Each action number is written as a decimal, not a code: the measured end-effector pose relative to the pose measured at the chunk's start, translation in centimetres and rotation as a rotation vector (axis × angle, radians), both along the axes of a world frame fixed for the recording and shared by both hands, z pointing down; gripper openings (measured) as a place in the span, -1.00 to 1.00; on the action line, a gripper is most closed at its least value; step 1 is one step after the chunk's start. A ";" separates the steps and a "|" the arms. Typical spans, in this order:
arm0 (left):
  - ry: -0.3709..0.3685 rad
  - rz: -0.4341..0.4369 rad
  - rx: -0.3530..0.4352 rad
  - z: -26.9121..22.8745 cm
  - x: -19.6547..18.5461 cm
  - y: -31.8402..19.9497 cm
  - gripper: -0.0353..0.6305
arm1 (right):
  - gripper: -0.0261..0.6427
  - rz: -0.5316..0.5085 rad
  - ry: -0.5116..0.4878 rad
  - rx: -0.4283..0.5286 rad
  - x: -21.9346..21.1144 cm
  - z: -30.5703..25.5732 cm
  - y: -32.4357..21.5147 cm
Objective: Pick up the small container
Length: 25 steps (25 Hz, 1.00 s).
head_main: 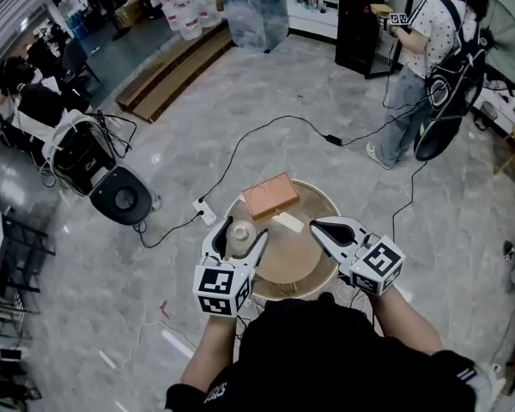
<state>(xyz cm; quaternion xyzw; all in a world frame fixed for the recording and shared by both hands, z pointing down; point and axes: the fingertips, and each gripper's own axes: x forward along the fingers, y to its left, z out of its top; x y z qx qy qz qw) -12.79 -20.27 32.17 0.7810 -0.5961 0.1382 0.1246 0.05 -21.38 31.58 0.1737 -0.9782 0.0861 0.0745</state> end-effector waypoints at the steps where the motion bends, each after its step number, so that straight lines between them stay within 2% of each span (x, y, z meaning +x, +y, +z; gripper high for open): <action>1: -0.004 -0.003 0.006 -0.1 0.0 0.1 0.14 | -0.89 -0.004 -0.001 0.003 0.0 0.1 0.1; 12: -0.013 -0.028 0.014 0.1 -0.9 0.7 0.14 | -0.89 0.003 0.016 -0.002 0.1 1.0 0.9; 25: 0.007 0.007 0.003 2.7 2.9 -1.5 0.14 | -0.89 0.016 -0.001 -0.009 3.0 3.5 -1.2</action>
